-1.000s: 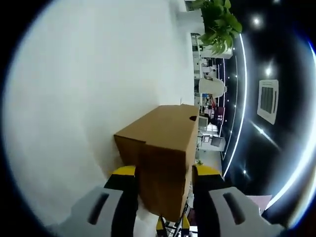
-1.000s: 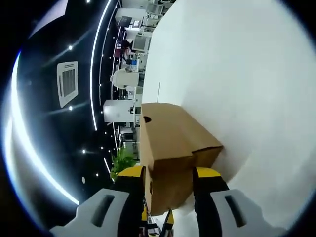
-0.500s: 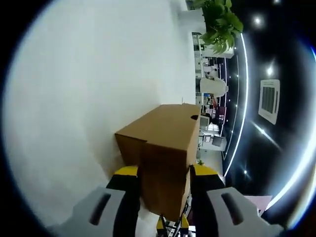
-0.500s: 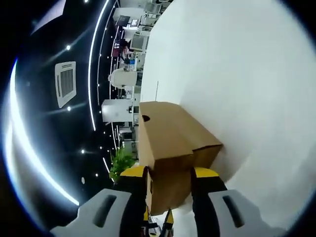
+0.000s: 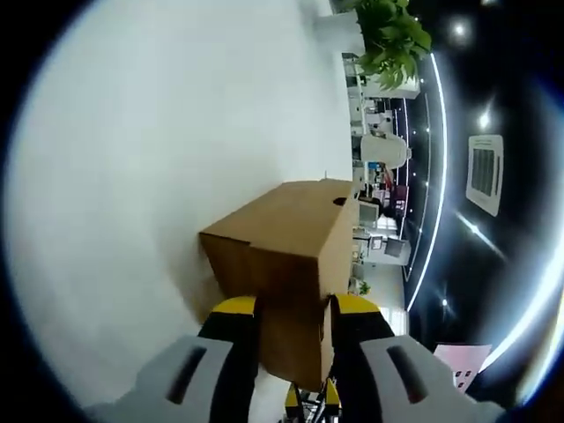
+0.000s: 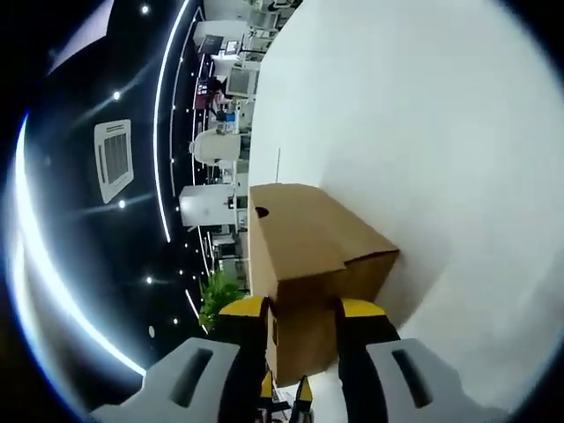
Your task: Operate the shoe box by opening the lid, removing the specified soft item, and placing it in the target area until the item is outside and the box remains undamaged.
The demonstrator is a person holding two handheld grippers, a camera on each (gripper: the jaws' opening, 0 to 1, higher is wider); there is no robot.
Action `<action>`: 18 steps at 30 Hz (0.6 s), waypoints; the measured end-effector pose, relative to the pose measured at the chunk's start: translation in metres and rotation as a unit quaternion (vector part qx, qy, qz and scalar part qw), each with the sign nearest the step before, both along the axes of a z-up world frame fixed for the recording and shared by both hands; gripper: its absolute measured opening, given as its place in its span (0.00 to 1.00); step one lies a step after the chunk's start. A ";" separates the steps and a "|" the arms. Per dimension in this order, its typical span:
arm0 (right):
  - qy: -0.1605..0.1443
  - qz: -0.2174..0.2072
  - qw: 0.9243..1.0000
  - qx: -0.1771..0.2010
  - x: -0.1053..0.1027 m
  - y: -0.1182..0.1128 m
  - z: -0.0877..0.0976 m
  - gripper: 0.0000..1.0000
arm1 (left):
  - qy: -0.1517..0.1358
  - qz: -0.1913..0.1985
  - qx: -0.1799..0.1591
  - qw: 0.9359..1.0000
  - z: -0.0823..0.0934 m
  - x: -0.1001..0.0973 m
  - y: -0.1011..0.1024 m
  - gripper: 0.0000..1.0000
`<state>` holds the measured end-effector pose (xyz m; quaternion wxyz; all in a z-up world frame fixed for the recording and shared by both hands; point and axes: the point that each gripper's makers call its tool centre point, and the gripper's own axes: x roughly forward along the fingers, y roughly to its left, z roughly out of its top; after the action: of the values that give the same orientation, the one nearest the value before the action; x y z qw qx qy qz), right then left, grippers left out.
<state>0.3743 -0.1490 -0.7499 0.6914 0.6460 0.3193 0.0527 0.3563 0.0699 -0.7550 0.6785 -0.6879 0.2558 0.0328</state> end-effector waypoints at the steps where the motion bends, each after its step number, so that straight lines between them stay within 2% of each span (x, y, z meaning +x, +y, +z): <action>1: 0.001 0.001 1.000 0.000 0.000 0.000 0.001 0.27 | 0.000 -0.001 0.001 1.000 0.000 0.001 0.000 0.30; 14: 0.017 -0.006 1.000 -0.002 -0.002 0.001 0.011 0.27 | 0.009 -0.005 0.017 1.000 0.010 0.000 -0.001 0.30; 18: 0.017 -0.028 0.999 0.024 -0.002 -0.001 0.012 0.26 | 0.008 -0.016 0.022 1.000 0.016 0.000 -0.005 0.30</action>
<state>0.3721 -0.1504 -0.7375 0.6717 0.6716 0.3112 0.0300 0.3559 0.0651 -0.7394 0.6916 -0.6686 0.2712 0.0332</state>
